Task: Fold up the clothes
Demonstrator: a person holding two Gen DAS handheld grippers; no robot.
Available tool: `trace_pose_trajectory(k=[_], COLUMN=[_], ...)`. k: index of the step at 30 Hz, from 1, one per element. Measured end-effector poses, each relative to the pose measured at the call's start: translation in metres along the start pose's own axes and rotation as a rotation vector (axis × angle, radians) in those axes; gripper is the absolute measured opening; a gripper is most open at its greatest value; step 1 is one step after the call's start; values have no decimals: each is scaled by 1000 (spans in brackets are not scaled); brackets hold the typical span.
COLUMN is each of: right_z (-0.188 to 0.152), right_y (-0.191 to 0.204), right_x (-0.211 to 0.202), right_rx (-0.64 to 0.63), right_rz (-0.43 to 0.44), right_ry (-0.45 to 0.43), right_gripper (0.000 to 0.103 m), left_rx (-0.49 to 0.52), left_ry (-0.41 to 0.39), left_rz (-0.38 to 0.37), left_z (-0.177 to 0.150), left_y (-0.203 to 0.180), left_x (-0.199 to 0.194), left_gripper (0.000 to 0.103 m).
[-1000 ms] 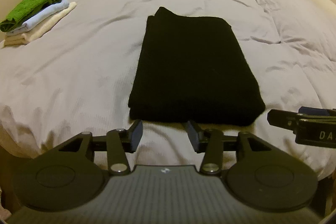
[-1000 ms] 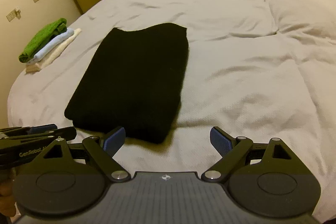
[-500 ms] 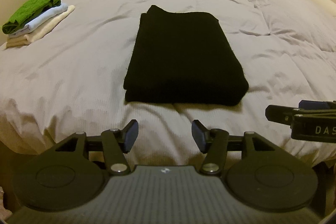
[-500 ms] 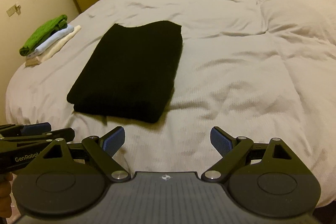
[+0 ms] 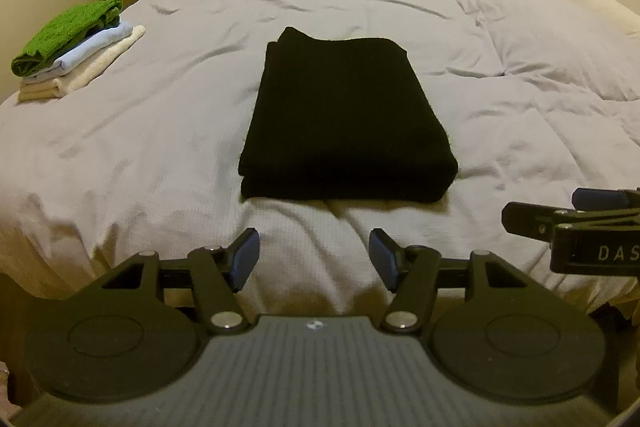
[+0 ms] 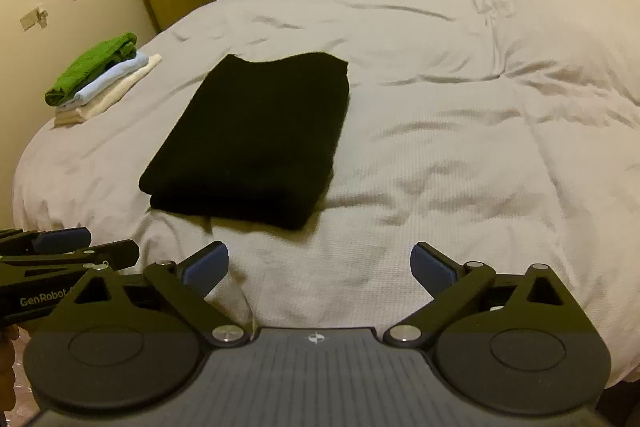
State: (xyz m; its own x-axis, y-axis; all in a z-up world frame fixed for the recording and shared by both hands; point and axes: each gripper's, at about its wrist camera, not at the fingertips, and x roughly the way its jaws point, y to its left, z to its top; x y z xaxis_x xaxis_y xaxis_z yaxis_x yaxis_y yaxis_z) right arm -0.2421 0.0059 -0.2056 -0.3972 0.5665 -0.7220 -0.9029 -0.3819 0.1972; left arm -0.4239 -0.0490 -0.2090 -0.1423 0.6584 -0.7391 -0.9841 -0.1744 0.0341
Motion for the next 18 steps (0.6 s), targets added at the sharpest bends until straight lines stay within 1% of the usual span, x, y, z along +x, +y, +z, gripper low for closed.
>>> trace_pose_trajectory(k=[4, 10, 18], right_z=[0, -1, 0], right_y=[0, 0, -2], right_x=[-1, 1, 7], right_rx=[1, 2, -2], right_rz=[-1, -7, -14], right_ry=[-1, 7, 25], right_gripper=[100, 100, 100], left_rx=[1, -5, -11], left_ry=[-2, 1, 13], left_rz=[-3, -2, 2], left_z=[0, -1, -2], left_y=[1, 2, 7], left_x=[-1, 1, 9], left_gripper=[60, 60, 63])
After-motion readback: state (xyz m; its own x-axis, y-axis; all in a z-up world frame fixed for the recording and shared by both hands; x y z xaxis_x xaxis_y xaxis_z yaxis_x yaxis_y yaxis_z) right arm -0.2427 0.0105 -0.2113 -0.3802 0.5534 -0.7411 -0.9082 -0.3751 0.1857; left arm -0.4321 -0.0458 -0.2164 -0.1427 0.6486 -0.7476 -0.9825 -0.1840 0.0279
